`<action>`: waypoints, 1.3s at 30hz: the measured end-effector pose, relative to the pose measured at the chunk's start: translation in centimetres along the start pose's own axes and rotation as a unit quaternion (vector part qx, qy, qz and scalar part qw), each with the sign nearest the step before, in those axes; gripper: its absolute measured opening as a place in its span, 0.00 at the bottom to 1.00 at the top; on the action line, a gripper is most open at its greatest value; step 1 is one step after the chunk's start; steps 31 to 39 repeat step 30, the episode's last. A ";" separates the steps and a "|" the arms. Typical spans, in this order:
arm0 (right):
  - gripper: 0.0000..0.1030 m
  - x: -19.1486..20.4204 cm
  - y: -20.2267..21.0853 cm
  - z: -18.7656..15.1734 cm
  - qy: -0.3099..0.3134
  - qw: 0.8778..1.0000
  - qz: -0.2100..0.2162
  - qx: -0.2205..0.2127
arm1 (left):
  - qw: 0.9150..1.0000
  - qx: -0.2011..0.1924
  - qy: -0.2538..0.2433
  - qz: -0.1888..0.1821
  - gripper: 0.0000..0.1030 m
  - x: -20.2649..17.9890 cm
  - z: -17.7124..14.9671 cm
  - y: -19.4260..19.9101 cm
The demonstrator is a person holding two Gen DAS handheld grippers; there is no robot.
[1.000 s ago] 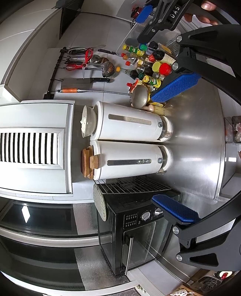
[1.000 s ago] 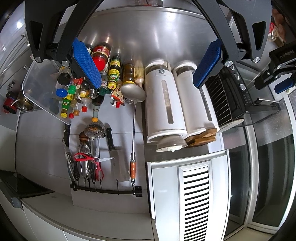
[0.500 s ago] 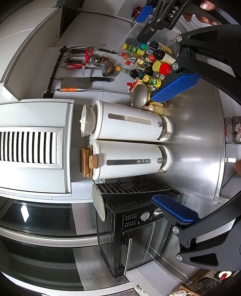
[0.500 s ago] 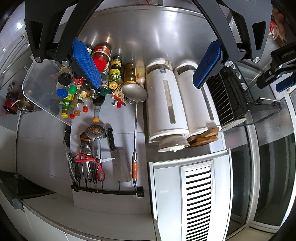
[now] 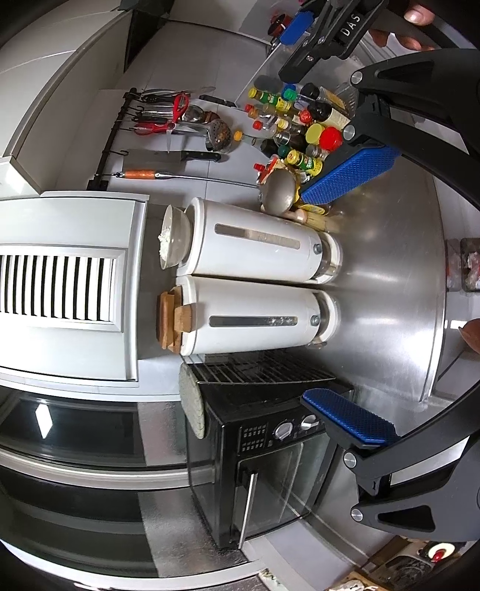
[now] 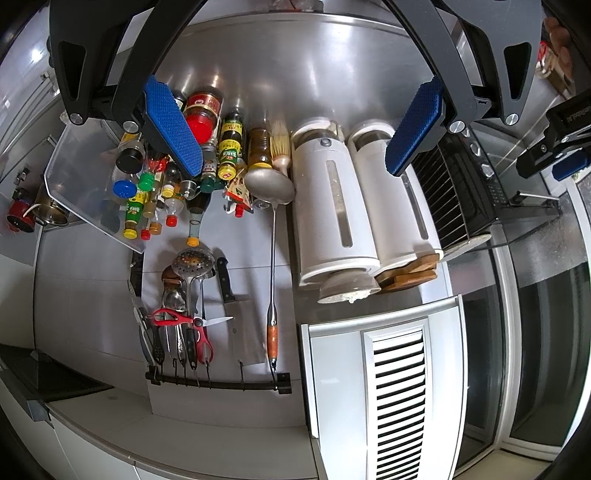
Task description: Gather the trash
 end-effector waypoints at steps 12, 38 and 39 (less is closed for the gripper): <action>0.97 -0.2 0.2 -0.6 -0.006 1.000 -0.004 0.005 | 1.000 -0.013 -0.018 0.022 0.92 -0.4 -0.1 0.2; 0.97 -0.1 0.3 -0.5 -0.007 1.000 -0.002 0.006 | 1.000 -0.012 -0.012 0.019 0.92 0.0 0.2 0.7; 0.97 -0.1 0.3 -0.5 -0.007 1.000 -0.002 0.006 | 1.000 -0.012 -0.012 0.019 0.92 0.0 0.2 0.7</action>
Point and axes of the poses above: each gripper's, at about its wrist camera, not at the fingertips, and y roughly against the way its jaws point, x to its left, z to its top, the point moved 8 cm from there along -y, roughly the way its jaws point, and after that the axes turned 9 degrees about y, right-handed, at the moved point
